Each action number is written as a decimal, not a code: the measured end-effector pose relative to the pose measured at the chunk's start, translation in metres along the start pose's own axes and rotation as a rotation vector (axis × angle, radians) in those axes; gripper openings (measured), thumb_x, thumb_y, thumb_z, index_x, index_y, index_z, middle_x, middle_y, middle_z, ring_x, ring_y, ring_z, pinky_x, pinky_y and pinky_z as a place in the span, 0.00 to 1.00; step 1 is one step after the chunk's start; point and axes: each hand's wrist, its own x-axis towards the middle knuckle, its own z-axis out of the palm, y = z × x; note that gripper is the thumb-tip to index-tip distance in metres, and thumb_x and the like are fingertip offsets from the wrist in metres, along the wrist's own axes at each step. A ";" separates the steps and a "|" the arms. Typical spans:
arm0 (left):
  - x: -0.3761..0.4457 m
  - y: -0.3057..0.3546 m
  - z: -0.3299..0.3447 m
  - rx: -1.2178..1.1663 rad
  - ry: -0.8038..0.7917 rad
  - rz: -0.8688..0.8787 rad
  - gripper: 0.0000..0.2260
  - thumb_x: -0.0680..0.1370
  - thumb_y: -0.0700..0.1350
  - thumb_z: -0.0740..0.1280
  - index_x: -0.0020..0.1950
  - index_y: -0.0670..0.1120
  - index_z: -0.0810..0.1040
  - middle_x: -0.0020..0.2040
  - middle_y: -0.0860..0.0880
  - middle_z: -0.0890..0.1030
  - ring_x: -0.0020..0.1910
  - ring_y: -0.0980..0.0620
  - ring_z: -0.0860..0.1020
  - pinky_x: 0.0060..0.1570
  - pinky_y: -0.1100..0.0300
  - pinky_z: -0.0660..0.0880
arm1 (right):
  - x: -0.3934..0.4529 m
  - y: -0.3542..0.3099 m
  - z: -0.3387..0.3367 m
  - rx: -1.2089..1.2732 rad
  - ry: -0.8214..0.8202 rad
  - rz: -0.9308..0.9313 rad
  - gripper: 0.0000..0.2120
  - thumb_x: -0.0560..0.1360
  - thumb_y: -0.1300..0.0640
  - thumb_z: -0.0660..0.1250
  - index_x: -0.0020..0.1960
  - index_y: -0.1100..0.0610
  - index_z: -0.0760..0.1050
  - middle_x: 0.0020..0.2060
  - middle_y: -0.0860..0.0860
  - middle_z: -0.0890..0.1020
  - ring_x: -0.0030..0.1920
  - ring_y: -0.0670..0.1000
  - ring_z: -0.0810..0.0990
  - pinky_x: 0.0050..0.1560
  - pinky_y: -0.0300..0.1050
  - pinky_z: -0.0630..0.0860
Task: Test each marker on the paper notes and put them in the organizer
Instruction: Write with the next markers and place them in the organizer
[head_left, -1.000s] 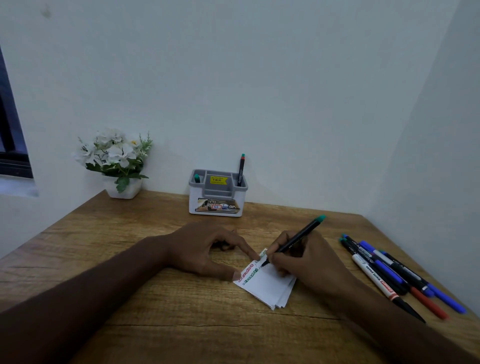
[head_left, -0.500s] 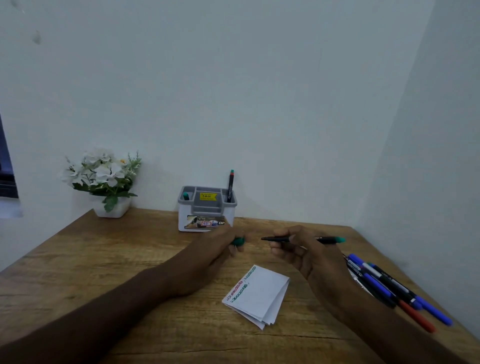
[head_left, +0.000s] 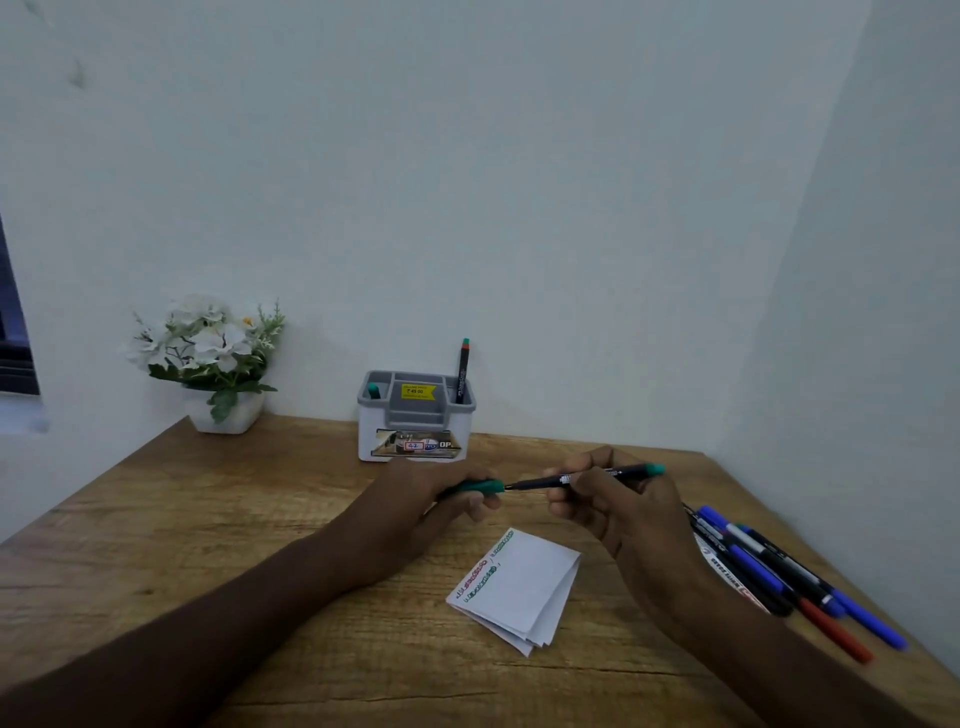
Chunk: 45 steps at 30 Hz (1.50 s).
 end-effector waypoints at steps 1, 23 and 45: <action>0.000 0.000 0.000 -0.004 0.000 -0.002 0.10 0.85 0.47 0.65 0.64 0.51 0.83 0.50 0.61 0.86 0.53 0.64 0.82 0.54 0.61 0.78 | 0.000 0.001 0.000 -0.005 0.002 -0.005 0.17 0.80 0.71 0.68 0.40 0.57 0.88 0.45 0.63 0.89 0.41 0.56 0.90 0.41 0.44 0.87; -0.002 0.006 0.005 0.034 0.064 0.027 0.11 0.82 0.48 0.71 0.65 0.54 0.84 0.56 0.58 0.86 0.53 0.61 0.81 0.51 0.62 0.78 | -0.001 0.016 0.000 -0.344 -0.104 -0.038 0.15 0.68 0.47 0.81 0.53 0.50 0.90 0.47 0.49 0.92 0.49 0.49 0.91 0.48 0.37 0.86; 0.013 0.006 -0.010 0.005 0.399 -0.111 0.08 0.77 0.45 0.78 0.55 0.49 0.87 0.45 0.61 0.85 0.42 0.69 0.82 0.45 0.67 0.80 | -0.008 0.003 0.019 -0.715 -0.026 -0.349 0.23 0.76 0.32 0.66 0.67 0.39 0.80 0.48 0.35 0.88 0.51 0.36 0.86 0.48 0.32 0.81</action>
